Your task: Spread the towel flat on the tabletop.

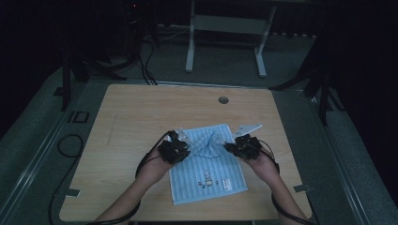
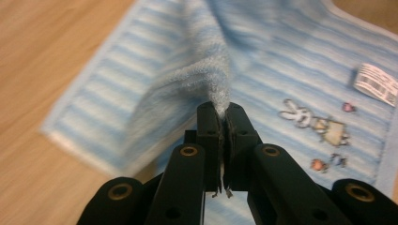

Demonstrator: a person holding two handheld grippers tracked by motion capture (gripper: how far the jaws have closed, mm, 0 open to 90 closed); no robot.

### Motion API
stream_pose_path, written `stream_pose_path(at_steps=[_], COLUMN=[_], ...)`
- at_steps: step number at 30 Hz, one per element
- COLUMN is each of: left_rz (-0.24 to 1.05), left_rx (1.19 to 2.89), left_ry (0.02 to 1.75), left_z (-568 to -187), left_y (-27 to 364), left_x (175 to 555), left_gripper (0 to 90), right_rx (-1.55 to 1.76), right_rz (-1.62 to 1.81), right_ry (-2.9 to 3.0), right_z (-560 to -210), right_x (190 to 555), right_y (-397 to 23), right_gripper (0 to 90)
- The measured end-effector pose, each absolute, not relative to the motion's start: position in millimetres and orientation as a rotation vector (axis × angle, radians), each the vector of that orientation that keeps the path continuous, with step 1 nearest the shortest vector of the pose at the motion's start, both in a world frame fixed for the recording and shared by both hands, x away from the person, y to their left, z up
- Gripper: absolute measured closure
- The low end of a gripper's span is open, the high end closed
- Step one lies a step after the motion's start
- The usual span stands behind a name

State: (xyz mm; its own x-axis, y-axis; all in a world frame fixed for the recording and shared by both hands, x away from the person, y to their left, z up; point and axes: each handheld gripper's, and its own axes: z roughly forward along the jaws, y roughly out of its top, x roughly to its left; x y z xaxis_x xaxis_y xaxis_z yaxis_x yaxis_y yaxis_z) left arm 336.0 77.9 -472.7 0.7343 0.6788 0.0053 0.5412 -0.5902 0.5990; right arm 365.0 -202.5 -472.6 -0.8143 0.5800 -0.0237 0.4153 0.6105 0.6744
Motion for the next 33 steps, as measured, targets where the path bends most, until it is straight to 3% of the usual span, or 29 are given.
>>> stream_pose_path(at_steps=[12,23,30,33], left_rz=[0.368,0.329,0.29,0.29], left_rx=[2.341,2.348,2.345,2.365], left_ry=[1.069,1.217,1.253,1.23], left_z=[-480.9,-517.7,-527.1,-520.9], left_y=[106.9,117.9,115.1,113.7], left_x=[374.1,432.1,442.0,439.4], left_gripper=[86.2,85.8,84.6,78.6], right_rx=[1.03,1.161,1.193,1.2], right_rz=[0.966,0.825,0.777,0.778], right_ry=[2.53,2.601,2.642,2.649], right_z=[-467.9,-514.1,-532.1,-531.6], right_x=[397.3,415.8,419.0,418.9], right_y=[-232.6,-233.5,-231.4,-231.8], right_gripper=[89.2,89.2,89.2,88.9])
